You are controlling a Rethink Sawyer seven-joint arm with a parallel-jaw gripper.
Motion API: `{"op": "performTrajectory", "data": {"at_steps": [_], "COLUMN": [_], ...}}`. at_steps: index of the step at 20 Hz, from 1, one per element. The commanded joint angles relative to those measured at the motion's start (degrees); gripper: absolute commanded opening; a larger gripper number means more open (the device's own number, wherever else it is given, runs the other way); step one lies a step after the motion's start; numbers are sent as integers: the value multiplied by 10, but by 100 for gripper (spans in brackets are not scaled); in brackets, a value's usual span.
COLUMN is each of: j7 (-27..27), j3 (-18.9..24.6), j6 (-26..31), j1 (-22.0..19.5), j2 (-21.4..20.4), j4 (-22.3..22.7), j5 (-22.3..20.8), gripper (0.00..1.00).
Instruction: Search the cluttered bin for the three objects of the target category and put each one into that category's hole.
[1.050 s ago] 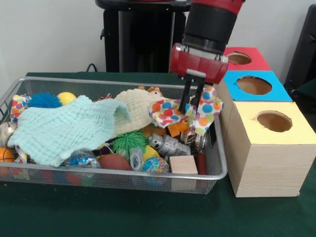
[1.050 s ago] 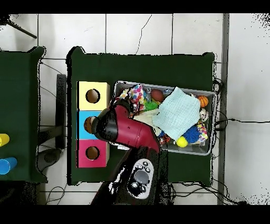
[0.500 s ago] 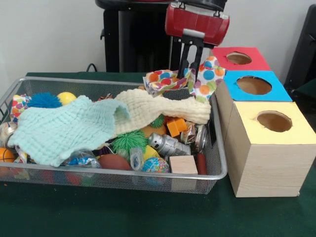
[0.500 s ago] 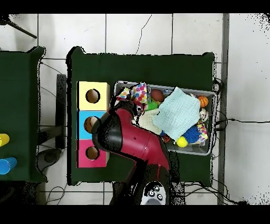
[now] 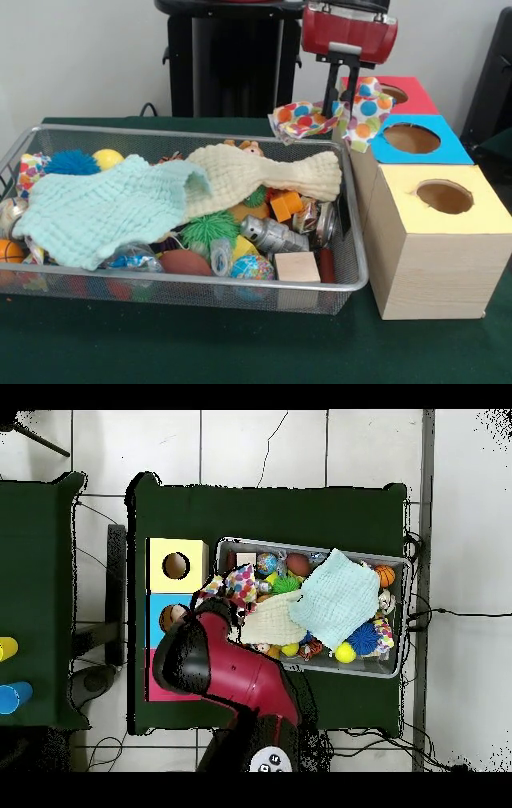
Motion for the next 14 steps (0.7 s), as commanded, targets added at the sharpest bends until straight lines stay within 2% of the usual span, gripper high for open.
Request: {"op": "performTrajectory", "data": {"at_steps": [1,6,14], "j7": [174,192,211], "j3": [41,35,14], "j6": [71,63,71], "j1": [23,57,104], "j2": [-4,-7,14], "j4": [74,89,82], "j5": [41,71,119], "gripper": [0,0,0]}}
